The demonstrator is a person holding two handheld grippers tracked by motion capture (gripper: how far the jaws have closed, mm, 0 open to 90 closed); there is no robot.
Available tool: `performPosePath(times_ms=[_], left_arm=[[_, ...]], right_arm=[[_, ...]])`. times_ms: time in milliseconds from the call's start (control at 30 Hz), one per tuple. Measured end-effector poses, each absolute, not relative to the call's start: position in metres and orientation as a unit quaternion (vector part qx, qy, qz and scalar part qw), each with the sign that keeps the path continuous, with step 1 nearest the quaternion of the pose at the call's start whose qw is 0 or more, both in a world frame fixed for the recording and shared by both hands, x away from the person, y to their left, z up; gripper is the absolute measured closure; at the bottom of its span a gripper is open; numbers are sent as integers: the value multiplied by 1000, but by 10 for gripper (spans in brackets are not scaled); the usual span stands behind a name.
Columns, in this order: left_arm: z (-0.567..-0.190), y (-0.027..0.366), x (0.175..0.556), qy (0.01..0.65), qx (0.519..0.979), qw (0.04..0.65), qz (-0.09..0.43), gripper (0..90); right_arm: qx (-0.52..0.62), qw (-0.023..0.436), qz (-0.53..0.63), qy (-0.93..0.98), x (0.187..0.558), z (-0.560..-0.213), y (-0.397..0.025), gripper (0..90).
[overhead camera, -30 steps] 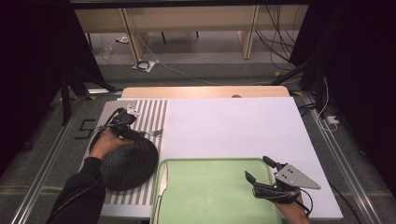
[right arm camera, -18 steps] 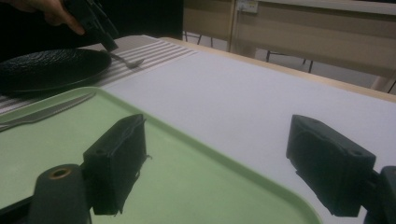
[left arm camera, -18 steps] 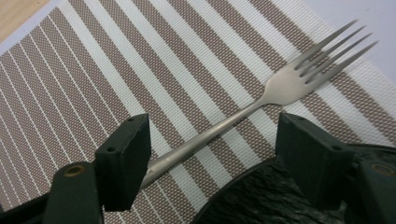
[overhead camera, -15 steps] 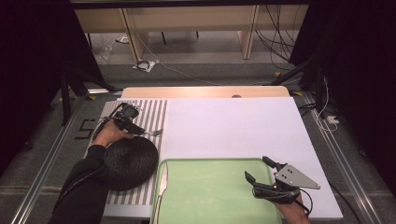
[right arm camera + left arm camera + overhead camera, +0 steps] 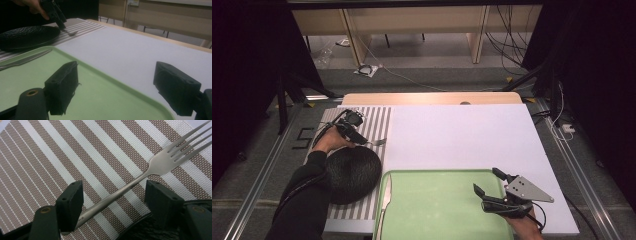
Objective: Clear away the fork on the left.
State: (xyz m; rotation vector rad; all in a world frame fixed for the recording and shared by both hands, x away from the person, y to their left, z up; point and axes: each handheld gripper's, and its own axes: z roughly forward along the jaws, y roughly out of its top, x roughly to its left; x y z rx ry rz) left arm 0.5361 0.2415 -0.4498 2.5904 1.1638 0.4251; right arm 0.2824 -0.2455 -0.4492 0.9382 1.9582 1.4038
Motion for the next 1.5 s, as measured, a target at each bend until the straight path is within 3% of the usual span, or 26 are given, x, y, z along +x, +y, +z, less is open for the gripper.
performPosePath(times_ms=[733, 1500], left_arm=[[-462, 241, 548, 384, 912, 97, 109, 450], [-462, 249, 553, 413, 900, 123, 58, 628]], right_arm=[[347, 273, 522, 730, 282, -449, -245, 209], [345, 274, 522, 731, 282, -449, -245, 211]])
